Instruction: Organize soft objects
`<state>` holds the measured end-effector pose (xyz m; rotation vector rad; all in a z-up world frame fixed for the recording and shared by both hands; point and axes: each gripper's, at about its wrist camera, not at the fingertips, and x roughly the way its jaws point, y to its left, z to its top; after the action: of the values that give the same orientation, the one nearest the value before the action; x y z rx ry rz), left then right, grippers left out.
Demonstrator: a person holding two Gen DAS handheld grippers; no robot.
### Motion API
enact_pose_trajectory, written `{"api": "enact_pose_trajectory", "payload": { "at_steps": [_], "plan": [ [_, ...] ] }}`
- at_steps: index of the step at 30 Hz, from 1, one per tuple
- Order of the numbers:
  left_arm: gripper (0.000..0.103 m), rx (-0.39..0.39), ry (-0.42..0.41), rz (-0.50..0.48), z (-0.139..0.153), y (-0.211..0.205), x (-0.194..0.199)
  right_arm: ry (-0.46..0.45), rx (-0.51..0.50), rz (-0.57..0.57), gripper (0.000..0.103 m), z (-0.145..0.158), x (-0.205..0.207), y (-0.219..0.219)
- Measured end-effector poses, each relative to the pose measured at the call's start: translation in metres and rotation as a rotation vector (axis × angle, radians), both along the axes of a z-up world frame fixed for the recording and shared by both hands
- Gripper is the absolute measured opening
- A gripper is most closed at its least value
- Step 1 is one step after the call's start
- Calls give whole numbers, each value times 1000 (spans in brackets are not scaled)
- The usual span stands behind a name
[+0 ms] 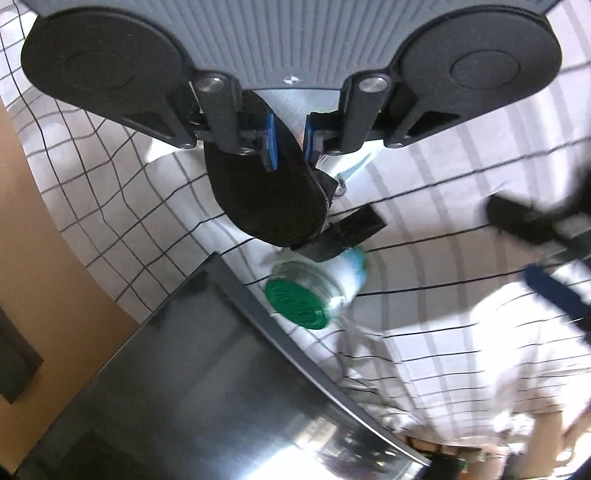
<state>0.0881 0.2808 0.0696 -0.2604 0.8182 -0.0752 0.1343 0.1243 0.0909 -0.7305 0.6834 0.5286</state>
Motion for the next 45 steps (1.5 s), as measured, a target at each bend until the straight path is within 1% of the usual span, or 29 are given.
{"api": "enact_pose_trajectory", "payload": {
  "at_steps": [4,7,10,13,14,16,17,18,19,21,22,24,25,28,31,33,35,37,39,41,42,45],
  "plan": [
    [72,0,-14,-34,5,-12,4,30,11,20,15,5,-28,-15],
    [72,-1,-20,-64,7,-22,7,23,-9,33,15,1,-47,-27],
    [72,-6,-24,-91,9,-31,12,60,1,18,19,4,-59,-39],
    [72,-57,-51,-131,11,-37,17,108,54,7,20,14,-72,-54],
    [72,-87,-63,-149,11,-38,19,116,72,8,26,18,-77,-59],
    [72,-127,-68,-179,10,-41,25,125,108,0,79,28,-86,-69],
    [72,-143,-64,-195,8,-43,29,110,131,-9,84,32,-89,-75],
    [72,-156,-53,-206,7,-45,33,93,154,-19,85,37,-93,-81],
    [72,-168,-43,-218,5,-49,36,94,166,-29,85,41,-95,-86],
    [72,-186,-11,-268,0,-57,42,125,195,-61,85,44,-95,-97],
    [72,-170,3,-292,-3,-63,43,143,215,-82,85,45,-95,-103],
    [72,-105,20,-334,-9,-75,45,173,245,-129,85,45,-94,-113],
    [72,-87,26,-349,-12,-79,46,182,253,-158,85,43,-93,-118],
    [72,-94,43,-384,-20,-87,53,209,287,-256,85,34,-81,-128],
    [72,-93,63,-409,-29,-92,61,230,355,-375,85,26,-62,-136],
    [72,-106,83,-426,-35,-96,66,239,371,-434,85,16,-46,-137],
    [72,-134,101,-439,-37,-96,68,249,357,-459,83,5,-34,-136],
    [66,-157,100,-458,-35,-97,65,259,328,-466,78,-5,-30,-136],
    [42,-182,104,-477,-34,-98,64,263,294,-461,75,-14,-31,-136],
    [32,-219,133,-495,-38,-103,66,263,281,-439,75,-19,-37,-136],
    [31,-241,151,-504,-42,-107,67,249,279,-423,74,-20,-40,-135],
    [30,-240,189,-507,-49,-118,72,207,255,-386,75,-21,-48,-133]
  ]
}}
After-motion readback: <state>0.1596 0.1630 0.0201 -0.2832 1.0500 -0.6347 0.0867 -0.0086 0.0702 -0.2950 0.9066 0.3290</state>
